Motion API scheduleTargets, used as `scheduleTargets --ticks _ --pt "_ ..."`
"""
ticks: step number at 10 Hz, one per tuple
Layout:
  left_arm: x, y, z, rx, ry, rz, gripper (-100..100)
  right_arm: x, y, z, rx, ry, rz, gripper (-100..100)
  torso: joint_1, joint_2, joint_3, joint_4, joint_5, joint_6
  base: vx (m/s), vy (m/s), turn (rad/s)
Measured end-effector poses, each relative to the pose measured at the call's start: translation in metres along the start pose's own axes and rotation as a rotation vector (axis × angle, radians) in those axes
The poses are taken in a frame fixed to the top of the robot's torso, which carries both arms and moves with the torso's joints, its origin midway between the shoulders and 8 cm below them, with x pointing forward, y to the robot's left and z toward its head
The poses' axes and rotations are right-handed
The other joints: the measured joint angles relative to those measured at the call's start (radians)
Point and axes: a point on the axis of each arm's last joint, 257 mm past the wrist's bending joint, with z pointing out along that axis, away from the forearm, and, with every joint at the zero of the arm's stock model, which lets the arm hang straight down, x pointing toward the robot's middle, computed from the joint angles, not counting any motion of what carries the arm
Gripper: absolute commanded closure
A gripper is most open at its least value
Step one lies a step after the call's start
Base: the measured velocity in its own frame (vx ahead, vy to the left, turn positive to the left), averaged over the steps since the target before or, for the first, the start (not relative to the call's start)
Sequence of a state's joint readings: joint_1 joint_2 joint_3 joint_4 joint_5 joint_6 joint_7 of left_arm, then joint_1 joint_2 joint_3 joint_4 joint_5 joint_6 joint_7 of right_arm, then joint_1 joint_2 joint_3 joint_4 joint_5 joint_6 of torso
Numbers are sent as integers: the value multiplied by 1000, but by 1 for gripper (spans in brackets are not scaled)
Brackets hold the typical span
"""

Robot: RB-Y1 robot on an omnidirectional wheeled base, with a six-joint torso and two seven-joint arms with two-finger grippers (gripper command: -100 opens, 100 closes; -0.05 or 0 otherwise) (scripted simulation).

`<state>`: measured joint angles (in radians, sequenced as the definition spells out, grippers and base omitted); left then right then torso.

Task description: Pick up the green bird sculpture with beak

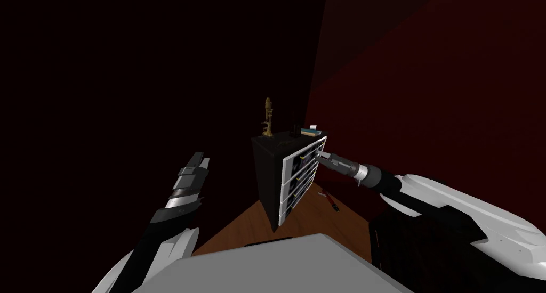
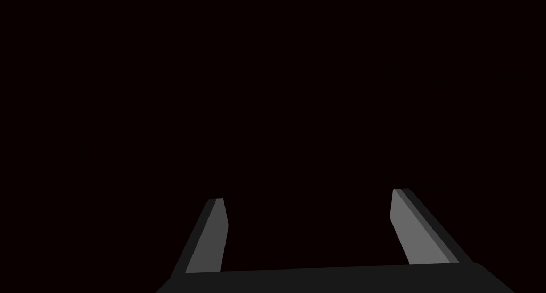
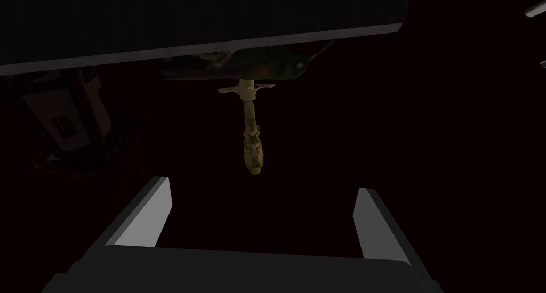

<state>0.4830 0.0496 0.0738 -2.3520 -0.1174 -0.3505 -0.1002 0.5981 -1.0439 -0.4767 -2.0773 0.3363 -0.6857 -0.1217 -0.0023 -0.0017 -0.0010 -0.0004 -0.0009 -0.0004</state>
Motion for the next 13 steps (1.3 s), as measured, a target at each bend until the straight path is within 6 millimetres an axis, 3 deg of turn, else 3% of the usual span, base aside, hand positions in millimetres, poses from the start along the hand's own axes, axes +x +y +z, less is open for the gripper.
scheduleTargets --ticks 7,10,13 --pt "0 0 0 0 0 0 0 -15 -2 3 -62 149 -158 -100 1 0 0 0 0 0 18 -38 56" --pt "0 0 0 0 0 0 0 -22 -4 6 -87 219 -233 -100 -7 1 0 0 -1 -1 5 -122 131" --pt "0 0 0 0 0 0 0 -27 -6 11 -114 282 -298 -100 3 1 1 0 0 0 2 -8 40"
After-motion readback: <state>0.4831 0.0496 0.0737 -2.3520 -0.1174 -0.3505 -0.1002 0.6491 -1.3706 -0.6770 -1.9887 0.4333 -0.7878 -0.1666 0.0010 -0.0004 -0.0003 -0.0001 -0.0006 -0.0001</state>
